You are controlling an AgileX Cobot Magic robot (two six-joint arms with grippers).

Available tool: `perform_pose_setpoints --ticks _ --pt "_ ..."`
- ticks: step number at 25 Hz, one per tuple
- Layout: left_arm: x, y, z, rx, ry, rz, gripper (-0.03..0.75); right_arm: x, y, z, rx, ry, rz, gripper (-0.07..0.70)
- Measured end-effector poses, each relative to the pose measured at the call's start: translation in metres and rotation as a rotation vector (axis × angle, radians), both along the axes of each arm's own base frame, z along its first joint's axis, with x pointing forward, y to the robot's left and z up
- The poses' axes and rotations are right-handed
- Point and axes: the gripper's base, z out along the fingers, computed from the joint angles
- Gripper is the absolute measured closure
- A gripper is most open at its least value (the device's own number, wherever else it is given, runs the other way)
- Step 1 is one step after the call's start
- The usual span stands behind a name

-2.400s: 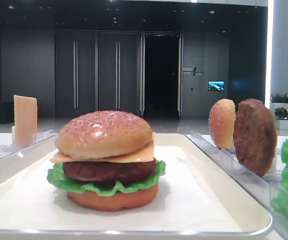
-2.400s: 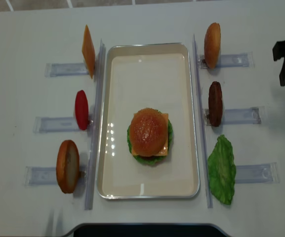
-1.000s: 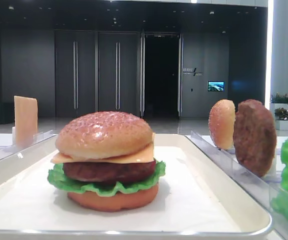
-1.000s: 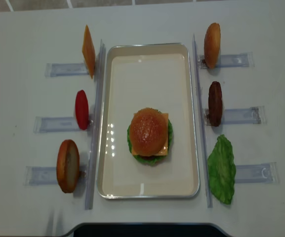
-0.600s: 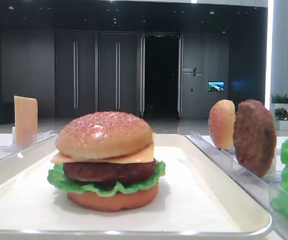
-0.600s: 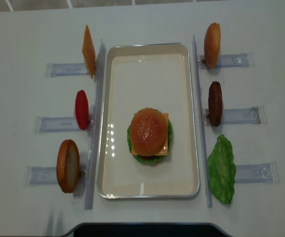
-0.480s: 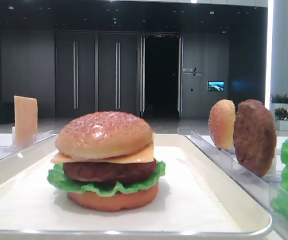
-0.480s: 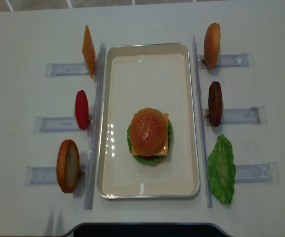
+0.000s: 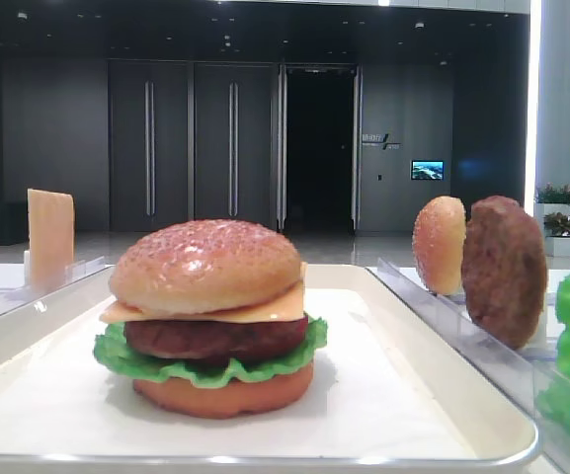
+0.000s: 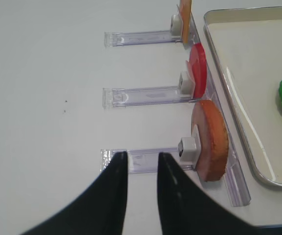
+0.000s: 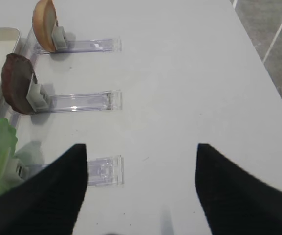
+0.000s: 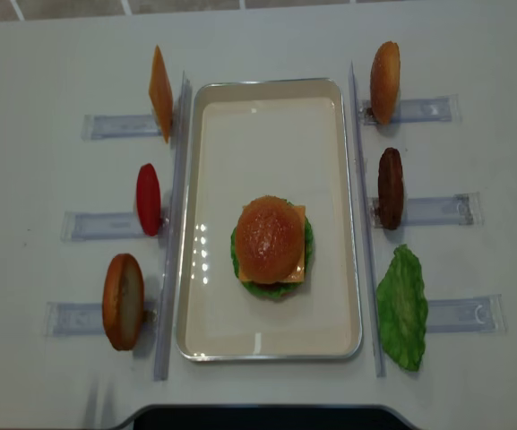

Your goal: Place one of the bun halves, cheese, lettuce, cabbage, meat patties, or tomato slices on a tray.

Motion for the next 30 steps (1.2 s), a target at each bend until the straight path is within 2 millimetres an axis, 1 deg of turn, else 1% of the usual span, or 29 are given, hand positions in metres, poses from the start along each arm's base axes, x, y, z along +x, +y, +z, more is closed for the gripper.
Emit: perform_pose_setpoints --ticks 25,30 --pt "0.0000 0.0000 0.0000 -0.001 0.000 0.000 0.557 0.0000 0.0004 -0.0003 0.006 0.002 0.002 0.153" --pt "0.0000 0.0000 0.0000 -0.038 -0.001 0.022 0.557 0.0000 0.0006 -0.0003 0.008 0.002 0.003 0.153"
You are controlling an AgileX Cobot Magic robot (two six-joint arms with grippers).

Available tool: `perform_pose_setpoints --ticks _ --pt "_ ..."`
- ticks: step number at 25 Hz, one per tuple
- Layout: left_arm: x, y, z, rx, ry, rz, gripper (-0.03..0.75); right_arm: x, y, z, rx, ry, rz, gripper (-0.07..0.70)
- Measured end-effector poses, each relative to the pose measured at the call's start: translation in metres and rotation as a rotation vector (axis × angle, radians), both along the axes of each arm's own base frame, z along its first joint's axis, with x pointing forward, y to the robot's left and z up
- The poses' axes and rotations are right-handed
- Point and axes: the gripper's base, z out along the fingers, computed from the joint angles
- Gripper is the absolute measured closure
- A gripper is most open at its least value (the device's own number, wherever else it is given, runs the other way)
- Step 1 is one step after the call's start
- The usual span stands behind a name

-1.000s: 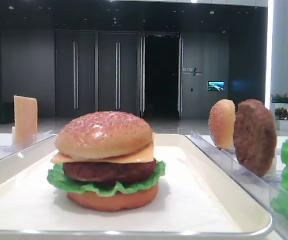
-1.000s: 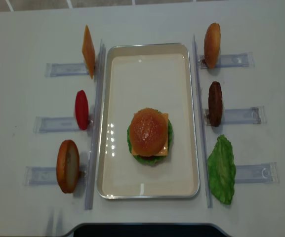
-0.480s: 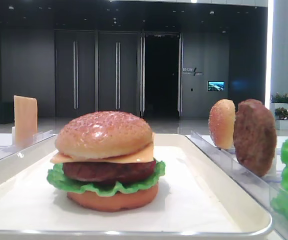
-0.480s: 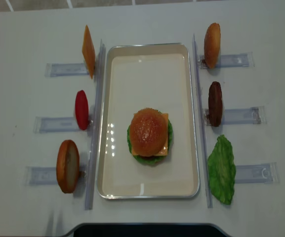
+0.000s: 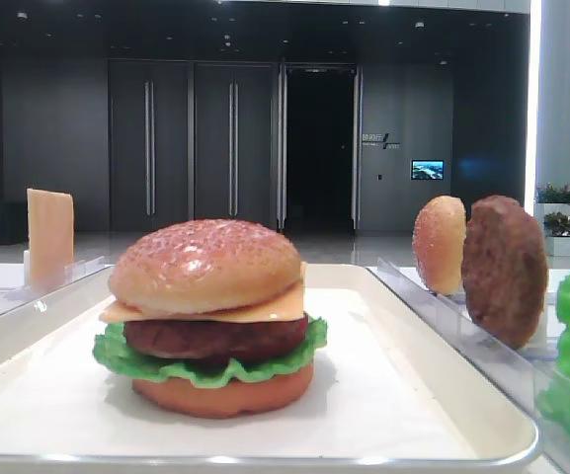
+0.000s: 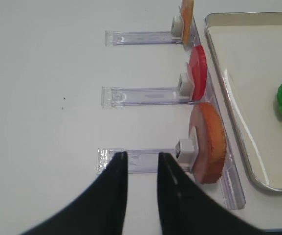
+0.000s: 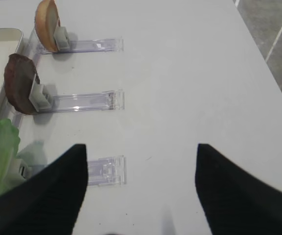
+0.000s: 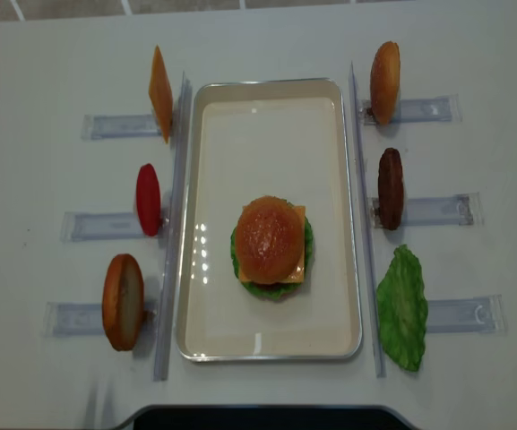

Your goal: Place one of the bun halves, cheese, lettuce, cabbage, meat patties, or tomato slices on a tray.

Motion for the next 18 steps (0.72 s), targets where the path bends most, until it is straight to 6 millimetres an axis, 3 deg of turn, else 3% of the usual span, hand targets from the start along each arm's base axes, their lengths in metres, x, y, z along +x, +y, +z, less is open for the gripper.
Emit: perform_pose_setpoints --ticks 18 --pt "0.0000 0.0000 0.0000 0.000 0.000 0.000 0.557 0.0000 0.0000 0.0000 0.000 0.000 0.000 0.153"
